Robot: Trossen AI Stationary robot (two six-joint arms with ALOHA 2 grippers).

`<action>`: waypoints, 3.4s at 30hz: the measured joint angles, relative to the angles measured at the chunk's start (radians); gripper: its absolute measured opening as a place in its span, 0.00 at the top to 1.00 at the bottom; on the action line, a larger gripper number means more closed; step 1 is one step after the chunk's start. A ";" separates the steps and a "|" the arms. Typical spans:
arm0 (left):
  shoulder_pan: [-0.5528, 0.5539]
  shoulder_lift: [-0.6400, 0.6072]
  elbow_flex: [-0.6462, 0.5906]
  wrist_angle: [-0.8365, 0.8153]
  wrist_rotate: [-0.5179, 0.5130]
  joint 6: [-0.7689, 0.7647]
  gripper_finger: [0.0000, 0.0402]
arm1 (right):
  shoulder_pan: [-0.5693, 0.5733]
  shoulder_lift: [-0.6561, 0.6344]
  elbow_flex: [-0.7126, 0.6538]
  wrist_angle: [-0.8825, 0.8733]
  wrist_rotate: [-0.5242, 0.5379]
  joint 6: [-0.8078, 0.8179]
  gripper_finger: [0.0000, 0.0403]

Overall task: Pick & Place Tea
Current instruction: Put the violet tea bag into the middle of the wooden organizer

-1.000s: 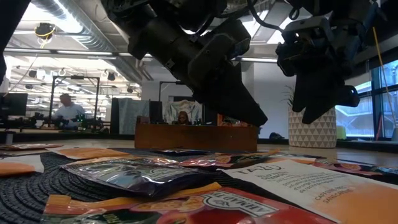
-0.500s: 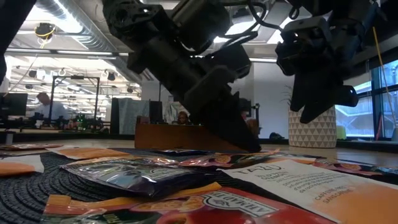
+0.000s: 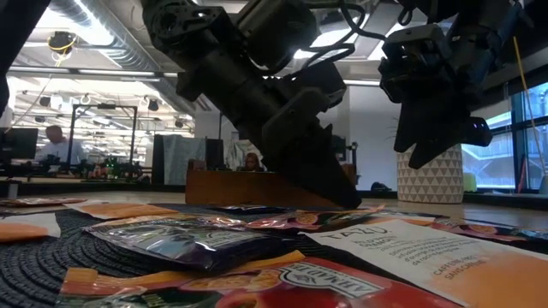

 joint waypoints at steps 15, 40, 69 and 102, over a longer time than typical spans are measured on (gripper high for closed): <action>0.005 0.055 0.005 0.028 0.023 -0.103 0.71 | 0.000 0.001 0.000 -0.014 -0.009 0.136 0.59; 0.005 0.059 0.000 0.036 0.021 -0.096 0.71 | 0.065 0.001 -0.083 0.123 0.014 0.277 0.59; 0.005 0.059 -0.001 0.046 0.016 -0.096 0.72 | 0.068 0.001 -0.330 0.552 0.015 0.343 0.59; 0.005 0.061 -0.001 0.068 -0.003 -0.089 0.72 | 0.053 0.004 -0.330 0.544 0.026 0.337 0.69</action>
